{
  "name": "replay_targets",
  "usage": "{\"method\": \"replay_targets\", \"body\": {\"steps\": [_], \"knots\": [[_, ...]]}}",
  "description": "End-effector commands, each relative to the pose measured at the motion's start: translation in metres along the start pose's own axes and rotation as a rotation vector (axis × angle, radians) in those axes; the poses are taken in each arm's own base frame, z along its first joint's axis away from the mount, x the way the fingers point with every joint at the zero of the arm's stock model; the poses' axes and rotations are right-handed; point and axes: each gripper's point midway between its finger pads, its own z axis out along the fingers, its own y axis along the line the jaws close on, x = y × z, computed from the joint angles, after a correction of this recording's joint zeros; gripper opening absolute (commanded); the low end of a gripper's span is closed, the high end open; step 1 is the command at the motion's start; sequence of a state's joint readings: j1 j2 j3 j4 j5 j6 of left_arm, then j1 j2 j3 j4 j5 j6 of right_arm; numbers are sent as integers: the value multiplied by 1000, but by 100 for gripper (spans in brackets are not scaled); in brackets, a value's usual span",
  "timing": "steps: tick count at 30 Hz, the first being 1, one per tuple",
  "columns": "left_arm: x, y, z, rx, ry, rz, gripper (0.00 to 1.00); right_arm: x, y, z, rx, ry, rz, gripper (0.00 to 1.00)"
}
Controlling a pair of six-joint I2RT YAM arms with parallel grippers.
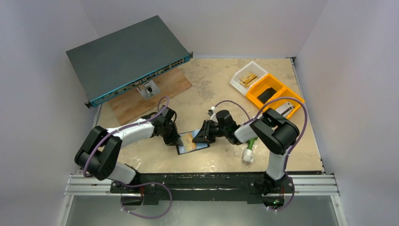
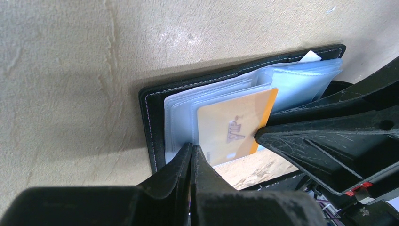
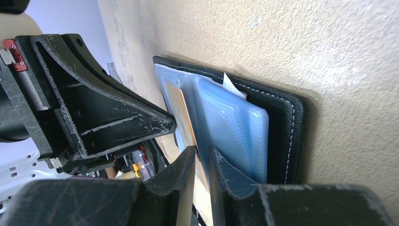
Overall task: Take the credit cards out of the card holder
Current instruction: Remove the credit card from the card holder.
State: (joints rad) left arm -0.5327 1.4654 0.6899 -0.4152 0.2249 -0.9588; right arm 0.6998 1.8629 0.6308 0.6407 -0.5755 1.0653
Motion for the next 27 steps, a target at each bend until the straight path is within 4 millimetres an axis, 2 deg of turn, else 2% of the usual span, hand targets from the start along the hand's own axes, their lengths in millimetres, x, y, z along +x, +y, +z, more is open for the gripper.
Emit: {"method": "replay_targets", "body": {"steps": [1,6,10,16,27], "knots": [[8,50,11,-198,7,0,0,-2,7,5,-19,5,-18,18],[8,51,11,-200,9,-3,0,-3,8,4,-15,1,-30,13],[8,51,11,-201,8,-3,0,-4,8,3,-4,-2,-39,0],[8,57,10,-227,3,-5,0,-7,7,-5,24,-23,-54,0],[10,61,9,-239,1,-6,0,-22,-13,-24,116,-94,-54,0]]}}
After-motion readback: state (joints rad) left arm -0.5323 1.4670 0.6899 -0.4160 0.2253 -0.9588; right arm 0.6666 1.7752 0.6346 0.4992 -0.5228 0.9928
